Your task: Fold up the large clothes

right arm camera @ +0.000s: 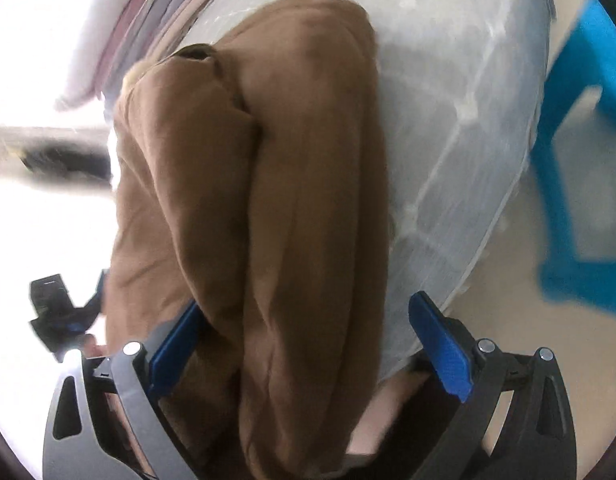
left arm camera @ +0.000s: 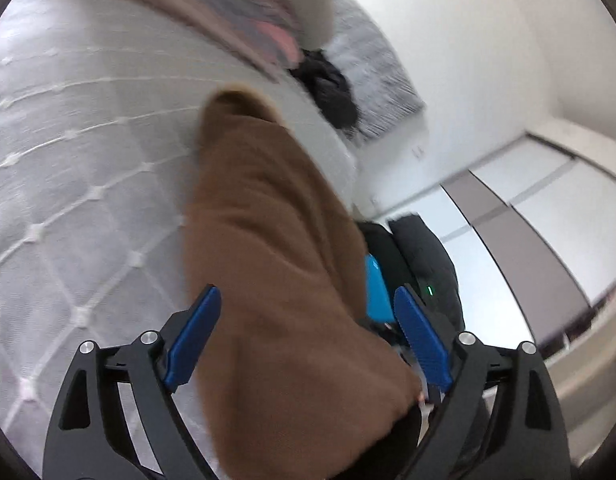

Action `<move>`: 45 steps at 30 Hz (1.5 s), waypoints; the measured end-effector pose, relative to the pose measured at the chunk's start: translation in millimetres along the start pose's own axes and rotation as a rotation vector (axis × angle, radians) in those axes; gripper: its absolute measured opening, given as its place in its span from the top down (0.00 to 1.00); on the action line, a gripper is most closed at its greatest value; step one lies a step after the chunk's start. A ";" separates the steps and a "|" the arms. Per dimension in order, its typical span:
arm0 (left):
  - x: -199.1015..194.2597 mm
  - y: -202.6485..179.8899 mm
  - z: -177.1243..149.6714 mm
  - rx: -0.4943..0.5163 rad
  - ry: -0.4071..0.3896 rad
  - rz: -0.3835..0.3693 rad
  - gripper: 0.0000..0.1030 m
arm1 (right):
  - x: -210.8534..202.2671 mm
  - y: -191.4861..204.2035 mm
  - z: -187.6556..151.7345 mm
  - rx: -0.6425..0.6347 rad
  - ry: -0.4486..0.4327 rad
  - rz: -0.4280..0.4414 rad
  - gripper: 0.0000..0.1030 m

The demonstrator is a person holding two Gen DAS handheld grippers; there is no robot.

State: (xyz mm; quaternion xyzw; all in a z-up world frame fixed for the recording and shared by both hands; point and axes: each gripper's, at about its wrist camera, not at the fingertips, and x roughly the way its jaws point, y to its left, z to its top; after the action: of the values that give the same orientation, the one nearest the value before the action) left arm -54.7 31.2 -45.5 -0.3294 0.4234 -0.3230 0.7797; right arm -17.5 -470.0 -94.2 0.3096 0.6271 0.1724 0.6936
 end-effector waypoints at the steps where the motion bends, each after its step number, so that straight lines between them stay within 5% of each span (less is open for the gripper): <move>1: 3.5 12.3 5.3 -0.049 0.018 0.013 0.17 | 4.4 -6.9 -3.2 0.039 0.018 0.041 0.07; 9: 58.6 52.4 10.4 -0.223 0.159 0.014 0.16 | 23.0 -16.8 -11.4 0.108 0.109 0.234 0.07; 11: 80.3 53.8 9.4 -0.249 0.215 -0.029 0.14 | 32.7 -11.7 -13.5 0.092 0.136 0.210 0.07; 16: 123.1 51.5 7.0 -0.238 0.309 -0.001 0.09 | 45.1 -0.8 -18.3 0.081 0.136 0.190 0.05; 18: 127.6 44.1 5.7 -0.193 0.296 0.017 0.11 | 43.9 6.5 -22.5 0.044 0.128 0.216 0.05; 20: 123.8 24.8 1.7 -0.066 0.260 0.095 0.32 | 41.5 22.3 -29.4 -0.042 0.102 0.180 0.07; 23: 119.8 -6.5 -6.3 0.112 0.203 0.163 0.46 | 37.5 34.3 -37.0 -0.090 0.053 0.181 0.10; 31: 93.8 -44.5 -4.5 0.275 0.093 0.158 0.54 | 11.5 63.9 -45.3 -0.188 -0.083 0.341 0.10; 35: 72.1 -31.8 12.4 0.245 0.136 0.169 0.53 | 31.9 97.9 -39.0 -0.230 0.069 0.180 0.10; 38: 77.6 20.4 19.5 0.068 0.237 0.203 0.48 | 57.8 101.6 -33.2 -0.185 0.134 0.126 0.10; 41: 75.3 44.6 15.6 -0.042 0.235 0.169 0.47 | 72.7 83.3 -33.8 -0.093 0.130 0.177 0.10; 43: 70.5 31.1 12.4 0.030 0.202 0.194 0.48 | 78.5 86.4 -38.1 -0.091 0.110 0.259 0.09; 45: 66.2 16.4 8.7 0.097 0.162 0.218 0.52 | 80.0 104.6 -45.3 -0.141 0.072 0.247 0.09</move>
State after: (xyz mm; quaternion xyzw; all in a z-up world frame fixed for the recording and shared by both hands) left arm -14.8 -9.1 -84.4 -0.2162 0.5021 -0.2822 0.7884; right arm -33.9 -331.9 -88.7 0.3285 0.5952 0.3110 0.6642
